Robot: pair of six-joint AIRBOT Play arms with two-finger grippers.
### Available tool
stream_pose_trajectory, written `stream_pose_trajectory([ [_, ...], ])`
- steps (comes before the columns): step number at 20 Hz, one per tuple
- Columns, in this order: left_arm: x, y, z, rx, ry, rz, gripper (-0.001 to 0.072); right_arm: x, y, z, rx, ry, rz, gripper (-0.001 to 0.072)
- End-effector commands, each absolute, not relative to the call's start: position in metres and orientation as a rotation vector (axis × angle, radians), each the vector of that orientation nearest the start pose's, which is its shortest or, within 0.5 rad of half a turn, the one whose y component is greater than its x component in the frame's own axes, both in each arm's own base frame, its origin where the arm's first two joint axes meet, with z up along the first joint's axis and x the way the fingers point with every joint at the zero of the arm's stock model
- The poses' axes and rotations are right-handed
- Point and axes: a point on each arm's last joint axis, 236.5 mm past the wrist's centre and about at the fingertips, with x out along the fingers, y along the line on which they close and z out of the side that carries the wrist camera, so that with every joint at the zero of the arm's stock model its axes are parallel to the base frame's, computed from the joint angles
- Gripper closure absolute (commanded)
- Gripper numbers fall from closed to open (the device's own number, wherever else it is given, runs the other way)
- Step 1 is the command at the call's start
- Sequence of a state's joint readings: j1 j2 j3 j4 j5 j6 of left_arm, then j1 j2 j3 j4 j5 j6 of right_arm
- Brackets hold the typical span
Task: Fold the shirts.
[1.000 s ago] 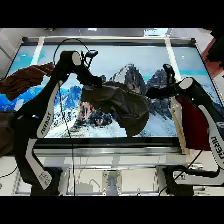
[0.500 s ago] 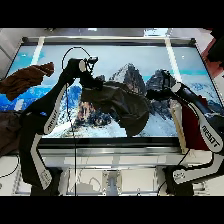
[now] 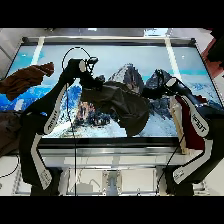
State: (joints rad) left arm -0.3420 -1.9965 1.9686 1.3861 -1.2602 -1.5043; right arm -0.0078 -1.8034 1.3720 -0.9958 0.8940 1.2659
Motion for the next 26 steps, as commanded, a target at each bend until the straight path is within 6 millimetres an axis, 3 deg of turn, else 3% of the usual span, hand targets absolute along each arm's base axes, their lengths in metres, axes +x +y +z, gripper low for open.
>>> stream_pose_trajectory([
  [1, 0.497, -0.222, -0.048, 0.122, 1.331, -0.454, 0.0002, 0.480, 0.097, -0.121, 0.331, 1.330, 0.342, 0.0307],
  [3, 0.494, -0.221, -0.049, 0.125, 1.343, -0.455, 0.0002, 0.472, 0.092, -0.126, 0.293, 1.366, 0.343, 0.0311],
  [4, 0.494, -0.221, -0.049, 0.125, 1.346, -0.455, 0.0002, 0.468, 0.094, -0.126, 0.290, 1.379, 0.355, 0.0398],
  [6, 0.490, -0.220, -0.050, 0.129, 1.364, -0.456, 0.0002, 0.463, 0.097, -0.121, 0.244, 1.392, 0.415, 0.0684],
  [9, 0.481, -0.217, -0.050, 0.138, 1.403, -0.459, 0.0002, 0.471, 0.099, -0.097, 0.226, 1.381, 0.452, 0.0681],
  [11, 0.482, -0.211, -0.048, 0.168, 1.397, -0.448, 0.0002, 0.487, 0.098, -0.068, 0.191, 1.325, 0.466, 0.0682],
  [14, 0.497, -0.192, -0.037, 0.229, 1.353, -0.364, 0.0002, 0.508, 0.081, -0.018, 0.077, 1.223, 0.428, 0.0683],
  [17, 0.501, -0.191, -0.035, 0.230, 1.337, -0.357, 0.0002, 0.513, 0.063, 0.022, -0.028, 1.174, 0.389, 0.0683],
  [19, 0.507, -0.188, -0.040, 0.243, 1.318, -0.342, 0.0002, 0.505, 0.061, 0.030, -0.041, 1.189, 0.387, 0.0683],
  [23, 0.523, -0.170, -0.058, 0.215, 1.305, -0.264, 0.0003, 0.492, 0.063, 0.026, -0.019, 1.247, 0.393, 0.0682],
  [26, 0.530, -0.138, -0.069, 0.039, 1.349, -0.164, 0.0004, 0.486, 0.064, 0.025, -0.012, 1.272, 0.398, 0.0682],
])
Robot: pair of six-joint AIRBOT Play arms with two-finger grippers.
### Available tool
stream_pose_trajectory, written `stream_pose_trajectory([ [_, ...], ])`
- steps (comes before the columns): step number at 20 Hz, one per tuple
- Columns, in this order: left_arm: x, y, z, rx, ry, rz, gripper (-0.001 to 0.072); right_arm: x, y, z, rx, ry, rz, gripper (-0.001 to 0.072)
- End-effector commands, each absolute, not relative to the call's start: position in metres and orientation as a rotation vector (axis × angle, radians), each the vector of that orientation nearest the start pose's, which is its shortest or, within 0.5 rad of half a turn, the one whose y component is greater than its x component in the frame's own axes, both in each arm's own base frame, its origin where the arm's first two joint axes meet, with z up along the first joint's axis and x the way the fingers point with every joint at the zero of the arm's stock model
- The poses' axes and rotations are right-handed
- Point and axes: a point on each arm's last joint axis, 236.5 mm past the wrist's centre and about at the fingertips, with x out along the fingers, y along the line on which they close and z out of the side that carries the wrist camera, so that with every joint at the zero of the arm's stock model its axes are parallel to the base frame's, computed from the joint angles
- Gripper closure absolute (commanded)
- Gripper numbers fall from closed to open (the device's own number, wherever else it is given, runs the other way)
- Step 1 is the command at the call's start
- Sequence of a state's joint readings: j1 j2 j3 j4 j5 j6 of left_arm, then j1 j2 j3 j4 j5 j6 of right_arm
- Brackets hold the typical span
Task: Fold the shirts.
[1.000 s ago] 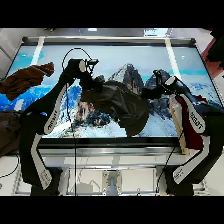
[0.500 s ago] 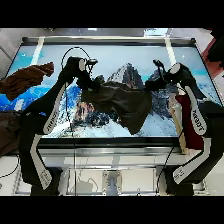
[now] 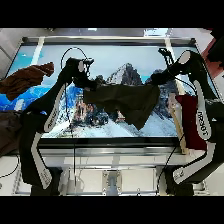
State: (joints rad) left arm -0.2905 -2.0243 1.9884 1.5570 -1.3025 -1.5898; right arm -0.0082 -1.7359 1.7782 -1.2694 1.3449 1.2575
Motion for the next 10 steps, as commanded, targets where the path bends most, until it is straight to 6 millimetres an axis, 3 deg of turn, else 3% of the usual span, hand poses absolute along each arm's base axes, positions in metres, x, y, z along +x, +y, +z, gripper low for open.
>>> stream_pose_trajectory([
  [1, 0.532, -0.134, -0.068, -0.055, 1.358, -0.178, 0.0004, 0.486, 0.064, 0.025, -0.010, 1.272, 0.399, 0.0682],
  [4, 0.540, -0.146, -0.047, -0.448, 1.351, -0.344, 0.0004, 0.488, 0.069, 0.027, 0.009, 1.261, 0.413, 0.0682],
  [6, 0.539, -0.143, -0.038, -0.617, 1.367, -0.425, 0.0004, 0.488, 0.074, 0.029, 0.032, 1.259, 0.423, 0.0682],
  [8, 0.520, -0.141, -0.045, -0.658, 1.449, -0.499, 0.0004, 0.488, 0.076, 0.030, 0.049, 1.256, 0.422, 0.0682],
  [10, 0.500, -0.140, -0.064, -0.624, 1.543, -0.529, 0.0004, 0.488, 0.079, 0.031, 0.058, 1.253, 0.429, 0.0682],
])
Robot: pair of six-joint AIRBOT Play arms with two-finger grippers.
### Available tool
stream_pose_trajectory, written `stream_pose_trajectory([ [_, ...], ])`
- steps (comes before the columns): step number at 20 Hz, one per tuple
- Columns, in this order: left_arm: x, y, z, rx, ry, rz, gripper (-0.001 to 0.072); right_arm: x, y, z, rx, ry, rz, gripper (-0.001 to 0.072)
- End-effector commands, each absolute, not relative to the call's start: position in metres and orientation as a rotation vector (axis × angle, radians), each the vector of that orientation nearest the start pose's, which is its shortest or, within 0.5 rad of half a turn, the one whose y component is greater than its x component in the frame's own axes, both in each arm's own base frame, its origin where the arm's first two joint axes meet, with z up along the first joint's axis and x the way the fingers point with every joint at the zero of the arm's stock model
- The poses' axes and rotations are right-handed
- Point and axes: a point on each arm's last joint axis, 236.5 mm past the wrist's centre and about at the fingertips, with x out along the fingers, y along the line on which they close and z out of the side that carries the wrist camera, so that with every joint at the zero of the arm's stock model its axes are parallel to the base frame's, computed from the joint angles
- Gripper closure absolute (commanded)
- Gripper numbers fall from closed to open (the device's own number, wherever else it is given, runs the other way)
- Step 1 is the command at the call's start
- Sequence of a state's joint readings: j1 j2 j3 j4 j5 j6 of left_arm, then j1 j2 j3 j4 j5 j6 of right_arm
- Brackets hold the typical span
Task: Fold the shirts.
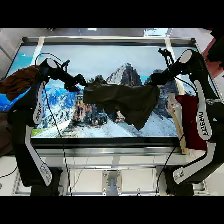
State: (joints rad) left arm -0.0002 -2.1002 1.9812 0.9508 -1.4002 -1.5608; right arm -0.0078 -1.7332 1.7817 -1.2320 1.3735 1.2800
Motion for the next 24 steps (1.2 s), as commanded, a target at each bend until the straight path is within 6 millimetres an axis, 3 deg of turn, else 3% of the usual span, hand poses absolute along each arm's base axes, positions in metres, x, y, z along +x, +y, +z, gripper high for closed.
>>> stream_pose_trajectory([
  [1, 0.497, -0.140, -0.072, -0.632, 1.561, -0.525, 0.0004, 0.488, 0.081, 0.031, 0.066, 1.252, 0.436, 0.0682],
  [3, 0.495, -0.140, -0.083, -0.643, 1.573, -0.510, 0.0004, 0.488, 0.086, 0.033, 0.083, 1.248, 0.450, 0.0682],
  [7, 0.495, -0.142, -0.089, -0.636, 1.572, -0.517, 0.0004, 0.489, 0.087, 0.034, 0.090, 1.240, 0.454, 0.0682],
  [11, 0.496, -0.161, -0.096, -0.605, 1.559, -0.535, 0.0006, 0.492, 0.092, 0.037, 0.110, 1.223, 0.464, 0.0682],
  [12, 0.496, -0.168, -0.098, -0.590, 1.557, -0.548, 0.0049, 0.492, 0.093, 0.038, 0.113, 1.221, 0.467, 0.0682],
  [13, 0.495, -0.174, -0.098, -0.577, 1.551, -0.559, 0.0287, 0.492, 0.093, 0.038, 0.113, 1.222, 0.467, 0.0682],
  [14, 0.498, -0.178, -0.096, -0.581, 1.538, -0.566, 0.0626, 0.492, 0.093, 0.038, 0.112, 1.222, 0.467, 0.0682],
  [15, 0.501, -0.183, -0.087, -0.596, 1.515, -0.597, 0.0695, 0.492, 0.092, 0.038, 0.113, 1.221, 0.466, 0.0682],
  [16, 0.507, -0.187, -0.072, -0.613, 1.477, -0.646, 0.0696, 0.492, 0.092, 0.038, 0.112, 1.220, 0.466, 0.0682],
  [18, 0.528, -0.193, -0.019, -0.694, 1.344, -0.758, 0.0696, 0.492, 0.090, 0.046, 0.108, 1.204, 0.458, 0.0683],
  [21, 0.548, -0.175, 0.114, -0.840, 1.001, -0.966, 0.0697, 0.487, 0.076, 0.087, 0.086, 1.141, 0.437, 0.0683],
  [24, 0.519, -0.133, 0.251, -0.834, 0.671, -1.139, 0.0697, 0.461, 0.056, 0.154, 0.064, 1.058, 0.415, 0.0683],
])
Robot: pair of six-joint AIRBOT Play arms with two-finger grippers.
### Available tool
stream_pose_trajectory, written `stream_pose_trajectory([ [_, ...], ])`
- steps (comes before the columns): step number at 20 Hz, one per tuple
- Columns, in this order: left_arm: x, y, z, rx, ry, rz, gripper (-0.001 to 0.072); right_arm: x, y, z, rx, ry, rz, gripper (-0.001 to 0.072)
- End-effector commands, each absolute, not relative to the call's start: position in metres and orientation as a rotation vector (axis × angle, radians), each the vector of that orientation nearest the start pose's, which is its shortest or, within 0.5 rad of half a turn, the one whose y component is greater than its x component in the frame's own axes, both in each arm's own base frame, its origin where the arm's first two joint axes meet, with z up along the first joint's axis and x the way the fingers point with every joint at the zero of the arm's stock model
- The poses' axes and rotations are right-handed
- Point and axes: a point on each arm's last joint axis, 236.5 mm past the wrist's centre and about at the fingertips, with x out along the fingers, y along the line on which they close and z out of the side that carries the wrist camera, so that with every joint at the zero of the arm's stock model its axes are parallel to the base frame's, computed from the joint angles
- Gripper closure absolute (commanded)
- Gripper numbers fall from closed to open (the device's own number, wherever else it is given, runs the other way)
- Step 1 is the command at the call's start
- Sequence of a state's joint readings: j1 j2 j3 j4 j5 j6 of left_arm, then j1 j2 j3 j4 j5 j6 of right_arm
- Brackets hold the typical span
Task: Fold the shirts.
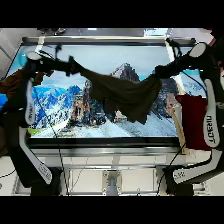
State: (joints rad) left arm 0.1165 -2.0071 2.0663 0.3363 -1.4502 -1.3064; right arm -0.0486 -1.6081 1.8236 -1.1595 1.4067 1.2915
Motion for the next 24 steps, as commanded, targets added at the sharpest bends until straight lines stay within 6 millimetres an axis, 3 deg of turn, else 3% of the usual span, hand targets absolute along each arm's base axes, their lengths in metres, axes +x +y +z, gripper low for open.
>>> stream_pose_trajectory([
  [1, 0.500, -0.120, 0.297, -0.804, 0.559, -1.181, 0.0697, 0.448, 0.051, 0.179, 0.052, 1.024, 0.408, 0.0683],
  [3, 0.457, -0.103, 0.375, -0.718, 0.370, -1.219, 0.0697, 0.417, 0.049, 0.224, 0.022, 0.948, 0.399, 0.0683],
  [5, 0.406, -0.106, 0.430, -0.589, 0.252, -1.227, 0.0697, 0.386, 0.056, 0.268, -0.011, 0.849, 0.407, 0.0683],
  [9, 0.312, -0.139, 0.493, -0.310, 0.088, -1.215, 0.0697, 0.331, 0.081, 0.348, -0.073, 0.601, 0.439, 0.0684],
  [11, 0.295, -0.144, 0.506, -0.188, 0.028, -1.107, 0.0697, 0.315, 0.088, 0.381, -0.086, 0.477, 0.440, 0.0685],
  [13, 0.316, -0.127, 0.499, -0.094, 0.041, -0.891, 0.0697, 0.313, 0.093, 0.402, -0.070, 0.388, 0.446, 0.0685],
  [14, 0.334, -0.112, 0.491, -0.088, 0.073, -0.784, 0.0697, 0.316, 0.099, 0.403, -0.054, 0.382, 0.470, 0.0685],
  [16, 0.382, -0.091, 0.466, -0.116, 0.118, -0.628, 0.0697, 0.326, 0.116, 0.389, 0.002, 0.426, 0.549, 0.0685],
  [17, 0.405, -0.089, 0.450, -0.131, 0.135, -0.595, 0.0698, 0.334, 0.124, 0.374, 0.033, 0.468, 0.589, 0.0685],
  [19, 0.459, -0.101, 0.412, -0.157, 0.172, -0.565, 0.0698, 0.353, 0.134, 0.332, 0.088, 0.580, 0.634, 0.0685],
  [22, 0.548, -0.146, 0.349, -0.217, 0.181, -0.545, 0.0698, 0.381, 0.145, 0.246, 0.080, 0.783, 0.624, 0.0685],
  [24, 0.600, -0.178, 0.296, -0.261, 0.193, -0.523, 0.0698, 0.406, 0.141, 0.184, 0.013, 0.882, 0.551, 0.0685],
])
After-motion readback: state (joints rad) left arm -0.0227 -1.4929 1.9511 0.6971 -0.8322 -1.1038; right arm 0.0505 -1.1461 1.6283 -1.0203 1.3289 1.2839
